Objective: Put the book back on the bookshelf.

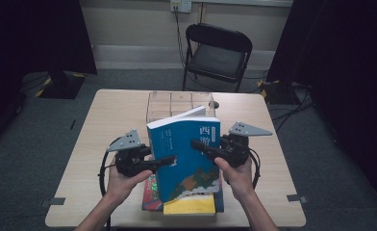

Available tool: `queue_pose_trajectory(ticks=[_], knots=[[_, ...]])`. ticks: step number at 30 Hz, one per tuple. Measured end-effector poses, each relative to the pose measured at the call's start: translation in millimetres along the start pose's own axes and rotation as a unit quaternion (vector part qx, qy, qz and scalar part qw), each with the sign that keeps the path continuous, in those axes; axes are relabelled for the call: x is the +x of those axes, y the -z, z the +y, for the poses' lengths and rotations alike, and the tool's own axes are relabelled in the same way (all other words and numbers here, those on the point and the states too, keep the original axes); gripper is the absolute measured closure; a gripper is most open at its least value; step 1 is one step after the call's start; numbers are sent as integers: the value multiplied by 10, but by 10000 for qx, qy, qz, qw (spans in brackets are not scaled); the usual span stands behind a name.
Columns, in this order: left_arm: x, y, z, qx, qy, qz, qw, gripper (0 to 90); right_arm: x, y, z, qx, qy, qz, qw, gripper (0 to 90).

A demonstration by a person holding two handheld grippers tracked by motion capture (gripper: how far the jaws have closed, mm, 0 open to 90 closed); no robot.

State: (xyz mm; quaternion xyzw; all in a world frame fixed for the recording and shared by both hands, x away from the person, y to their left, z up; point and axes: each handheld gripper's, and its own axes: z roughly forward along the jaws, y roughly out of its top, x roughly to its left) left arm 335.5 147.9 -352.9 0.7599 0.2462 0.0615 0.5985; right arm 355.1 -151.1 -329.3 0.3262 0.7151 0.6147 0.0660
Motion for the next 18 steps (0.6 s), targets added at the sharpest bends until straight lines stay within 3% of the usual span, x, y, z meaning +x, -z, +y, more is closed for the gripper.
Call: queue_pose_trajectory(ticks=[6,7,9,10,11,18], knots=[[-59,-26,13,17,-57,18,10000,582,-57,83,-47,-35,-34,100,9999,492],[-54,-24,4,-18,-20,46,10000,582,-36,83,-40,4,63,102,9999,565],[-28,-32,-6,-35,58,56,10000,580,-25,80,-33,-12,101,344,9994,688],[-28,-32,-6,-35,58,56,10000,573,-25,80,-33,-12,101,344,9994,688],[-3,-61,-11,-41,91,79,9999,563,-5,84,-30,-35,143,567,9983,752],[43,-214,4,71,158,-117,9998,516,11,93,-23,40,185,540,9984,760]])
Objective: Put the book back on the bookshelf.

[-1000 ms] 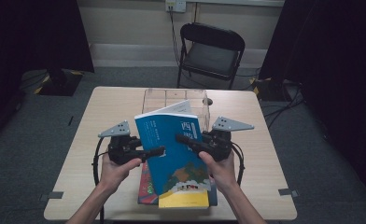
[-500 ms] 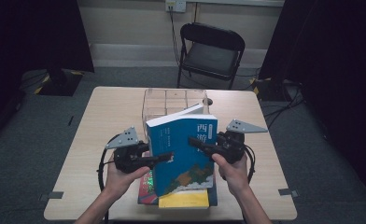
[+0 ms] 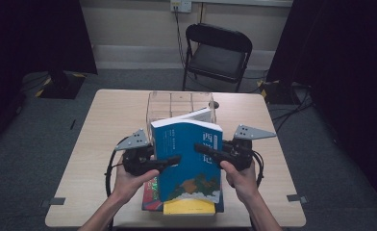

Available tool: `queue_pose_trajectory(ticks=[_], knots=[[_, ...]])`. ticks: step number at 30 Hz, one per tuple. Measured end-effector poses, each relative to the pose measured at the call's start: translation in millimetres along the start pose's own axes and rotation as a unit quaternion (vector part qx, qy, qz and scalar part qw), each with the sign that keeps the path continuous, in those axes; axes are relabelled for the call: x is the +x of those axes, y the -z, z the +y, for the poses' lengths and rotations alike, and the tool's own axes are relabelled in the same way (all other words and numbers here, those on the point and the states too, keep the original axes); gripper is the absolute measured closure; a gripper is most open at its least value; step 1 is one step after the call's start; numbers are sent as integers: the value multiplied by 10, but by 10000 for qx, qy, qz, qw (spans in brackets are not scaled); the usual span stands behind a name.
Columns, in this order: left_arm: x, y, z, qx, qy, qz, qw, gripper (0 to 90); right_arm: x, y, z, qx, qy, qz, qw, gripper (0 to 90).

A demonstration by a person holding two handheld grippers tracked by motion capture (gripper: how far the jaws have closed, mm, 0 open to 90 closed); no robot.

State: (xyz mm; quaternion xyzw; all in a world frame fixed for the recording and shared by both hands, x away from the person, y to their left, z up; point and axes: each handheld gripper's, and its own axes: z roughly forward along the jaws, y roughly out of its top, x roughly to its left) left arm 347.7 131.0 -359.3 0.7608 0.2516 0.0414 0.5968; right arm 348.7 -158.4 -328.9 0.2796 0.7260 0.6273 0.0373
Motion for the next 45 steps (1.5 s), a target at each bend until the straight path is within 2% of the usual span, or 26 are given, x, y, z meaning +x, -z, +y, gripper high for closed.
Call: queue_pose_trajectory(ticks=[2,5,6,7,8,10,11,12,13,15,16,17,18,19,20,21,24,26,29,30,33,36,38,39,45], knots=[[15,-63,-4,-29,138,-176,9997,518,7,-3,3,15,23,14,10000,759],[-25,-72,9,-35,108,-118,9999,570,20,-9,8,36,47,-87,9999,738],[-72,-69,15,-48,30,27,10000,575,20,-15,11,32,35,-111,9999,728],[-92,-65,21,-30,19,112,9999,577,27,-28,21,42,43,-176,9998,718],[-92,-65,21,-30,19,112,9999,578,27,-28,21,42,43,-176,9998,718],[-131,-56,26,-90,-35,327,9994,585,53,-74,68,40,92,-273,9996,718],[-156,-33,37,-222,-134,527,9983,591,65,-88,87,13,133,-286,9995,714],[-156,-33,37,-222,-134,527,9983,599,65,-88,87,13,133,-286,9995,714],[-165,-13,57,-303,-178,671,9971,606,89,-118,129,-38,229,-272,9994,697],[-201,42,95,-335,-484,955,9937,608,96,-150,149,-119,337,-227,9991,681],[-201,42,95,-335,-484,955,9937,609,96,-150,149,-119,337,-227,9991,681],[-203,53,90,-312,-576,1052,9923,609,72,-168,149,-181,371,-142,9990,655],[-203,49,62,-329,-610,1066,9919,610,55,-190,146,-200,325,-143,9992,588],[-216,64,-1,-400,-707,1107,9905,615,60,-206,141,-206,342,-269,9988,510],[-216,64,-1,-400,-707,1107,9905,615,60,-206,141,-206,342,-269,9988,510],[-216,80,-19,-425,-679,995,9918,614,73,-177,143,-213,388,-351,9984,461],[-263,72,-37,-441,-748,1054,9906,613,76,-141,129,-201,450,-432,9979,410],[-294,75,-49,-436,-772,983,9912,608,71,-70,81,-251,469,-445,9976,375],[-302,83,-59,-423,-750,957,9917,605,54,2,30,-279,444,-677,9963,381],[-307,81,-61,-435,-738,976,9915,602,-20,89,-40,-308,297,-766,9961,392],[-310,77,-79,-502,-668,1001,9915,599,-121,139,-122,-244,171,-779,9965,423],[-305,83,-93,-537,-650,982,9916,597,-154,126,-156,-168,113,-768,9968,424],[-316,80,-122,-606,-622,1028,9909,593,-184,61,-181,-123,37,-619,9980,448],[-316,74,-128,-609,-565,1019,9913,590,-184,28,-182,-121,22,-572,9983,418],[-285,88,-166,-543,-440,1177,9906,592,-164,-108,-118,-46,72,-734,9973,419]])
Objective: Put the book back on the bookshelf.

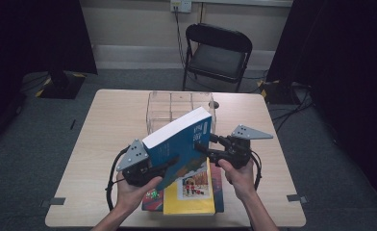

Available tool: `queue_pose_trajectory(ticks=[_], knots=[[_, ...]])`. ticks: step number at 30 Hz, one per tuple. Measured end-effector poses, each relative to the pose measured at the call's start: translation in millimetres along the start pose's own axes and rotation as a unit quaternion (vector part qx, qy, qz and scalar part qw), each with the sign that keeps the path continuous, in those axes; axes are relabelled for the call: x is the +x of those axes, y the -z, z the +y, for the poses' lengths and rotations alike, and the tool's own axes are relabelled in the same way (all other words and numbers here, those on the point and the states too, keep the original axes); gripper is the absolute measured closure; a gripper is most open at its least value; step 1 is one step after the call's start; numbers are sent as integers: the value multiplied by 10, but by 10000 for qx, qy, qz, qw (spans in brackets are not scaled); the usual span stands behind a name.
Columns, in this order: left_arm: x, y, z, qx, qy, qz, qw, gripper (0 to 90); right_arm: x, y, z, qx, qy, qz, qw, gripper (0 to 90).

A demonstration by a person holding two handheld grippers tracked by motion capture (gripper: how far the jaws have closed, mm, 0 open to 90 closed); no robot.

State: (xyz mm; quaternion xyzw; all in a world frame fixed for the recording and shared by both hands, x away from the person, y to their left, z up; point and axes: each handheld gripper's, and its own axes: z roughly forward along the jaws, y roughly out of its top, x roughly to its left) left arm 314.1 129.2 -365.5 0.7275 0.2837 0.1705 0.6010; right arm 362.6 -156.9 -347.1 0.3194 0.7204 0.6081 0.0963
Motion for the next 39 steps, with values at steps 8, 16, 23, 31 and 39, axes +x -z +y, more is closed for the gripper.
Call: queue_pose_trajectory(ticks=[8,16,23,31,39], knots=[[-60,-11,-18,-79,-10,348,9994,564,17,-91,70,106,189,-83,9997,442],[-61,-26,-16,-92,36,540,9985,606,11,-118,76,111,207,-112,9997,450],[-39,-23,-24,-150,53,383,9991,618,9,-80,36,38,232,-111,9997,439],[-30,-19,-10,-63,-108,226,9997,618,-116,90,-155,146,73,-281,9995,382],[-48,-20,-12,-102,-142,368,9992,621,-353,404,-485,358,-239,-729,9964,354]])
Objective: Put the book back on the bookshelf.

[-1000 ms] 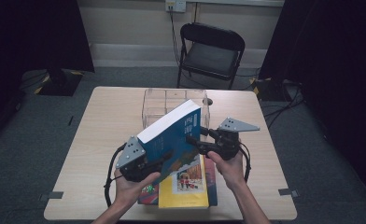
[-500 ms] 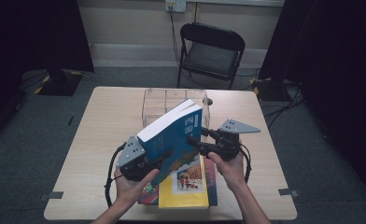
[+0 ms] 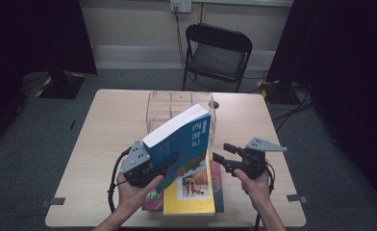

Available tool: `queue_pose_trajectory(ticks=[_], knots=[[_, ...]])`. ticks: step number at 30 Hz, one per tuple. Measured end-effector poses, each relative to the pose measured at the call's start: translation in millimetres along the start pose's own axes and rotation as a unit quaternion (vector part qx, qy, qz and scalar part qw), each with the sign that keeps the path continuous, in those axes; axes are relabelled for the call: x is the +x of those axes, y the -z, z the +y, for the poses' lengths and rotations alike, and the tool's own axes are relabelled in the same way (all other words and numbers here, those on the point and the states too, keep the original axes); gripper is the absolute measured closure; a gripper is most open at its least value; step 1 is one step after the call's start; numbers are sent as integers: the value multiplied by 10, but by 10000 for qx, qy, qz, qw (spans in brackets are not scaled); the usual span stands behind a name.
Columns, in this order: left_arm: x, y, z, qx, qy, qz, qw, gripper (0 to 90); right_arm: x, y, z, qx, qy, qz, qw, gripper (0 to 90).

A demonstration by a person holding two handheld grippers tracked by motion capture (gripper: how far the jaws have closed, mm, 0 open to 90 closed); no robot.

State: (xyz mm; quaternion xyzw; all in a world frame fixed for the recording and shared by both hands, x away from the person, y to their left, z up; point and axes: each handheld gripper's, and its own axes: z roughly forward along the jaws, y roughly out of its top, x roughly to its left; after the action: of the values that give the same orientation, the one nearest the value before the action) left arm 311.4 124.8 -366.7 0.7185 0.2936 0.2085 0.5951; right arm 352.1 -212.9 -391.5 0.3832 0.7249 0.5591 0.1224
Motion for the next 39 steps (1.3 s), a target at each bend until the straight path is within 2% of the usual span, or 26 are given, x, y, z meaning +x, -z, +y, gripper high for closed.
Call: queue_pose_trajectory(ticks=[1,2,3,4,5,6,8,10,12,13,14,15,16,19,20,21,22,23,26,27,28,32,33,34,35,39], knots=[[25,-5,6,3,65,-26,10000,621,-110,65,-138,106,-161,-126,9997,353],[25,-5,6,3,65,-26,10000,621,-110,65,-138,106,-161,-126,9997,353],[46,-3,9,16,117,6,9999,621,-212,121,-274,227,-293,-275,9989,343],[62,-2,10,15,152,13,9999,621,-212,121,-274,227,-293,-275,9989,343],[111,12,14,6,284,63,9996,622,-293,165,-377,407,-356,-435,9976,332],[111,12,14,6,284,63,9996,622,-293,165,-377,407,-356,-435,9976,332],[157,40,17,20,296,151,9994,622,-359,203,-454,572,-325,-616,9959,314],[203,74,18,30,373,205,9991,622,-434,241,-559,810,-280,-835,9928,298],[255,104,25,25,416,223,9989,622,-452,242,-587,876,-290,-866,9920,296],[288,141,39,8,393,302,9988,622,-496,233,-672,1095,-301,-930,9892,295],[288,141,39,8,393,302,9988,623,-496,233,-672,1095,-301,-930,9892,295],[316,184,59,-26,304,361,9989,623,-527,206,-734,1277,-268,-1022,9862,293],[316,184,59,-26,304,361,9989,622,-527,206,-734,1277,-268,-1022,9862,293],[321,229,76,-56,324,505,9982,622,-585,138,-806,1493,-281,-1112,9821,250],[344,248,88,-31,370,530,9979,623,-626,80,-837,1723,-383,-1188,9771,198],[358,253,93,-52,383,541,9978,623,-631,51,-843,1863,-358,-1366,9723,205],[358,253,93,-52,383,541,9978,623,-631,51,-843,1863,-358,-1366,9723,205],[391,267,112,-71,512,546,9972,623,-622,24,-862,1985,-156,-1522,9681,200],[414,290,135,-106,492,626,9968,623,-615,10,-875,2028,-69,-1490,9678,184],[440,315,169,-123,431,700,9965,623,-612,-6,-902,2065,-36,-1572,9657,175],[440,315,169,-123,431,700,9965,623,-612,-6,-902,2065,-36,-1572,9657,175],[520,377,234,-217,551,843,9947,623,-607,-8,-921,2009,36,-1667,9653,174],[539,386,252,-230,543,893,9943,623,-597,-19,-956,1888,153,-1806,9651,175],[554,391,266,-243,526,929,9940,623,-597,-19,-956,1888,153,-1806,9651,175],[582,394,287,-243,455,982,9938,623,-583,-36,-999,1757,328,-1891,9656,164],[689,379,334,-253,501,1161,9916,623,-588,-36,-1015,1670,347,-1877,9673,163]])
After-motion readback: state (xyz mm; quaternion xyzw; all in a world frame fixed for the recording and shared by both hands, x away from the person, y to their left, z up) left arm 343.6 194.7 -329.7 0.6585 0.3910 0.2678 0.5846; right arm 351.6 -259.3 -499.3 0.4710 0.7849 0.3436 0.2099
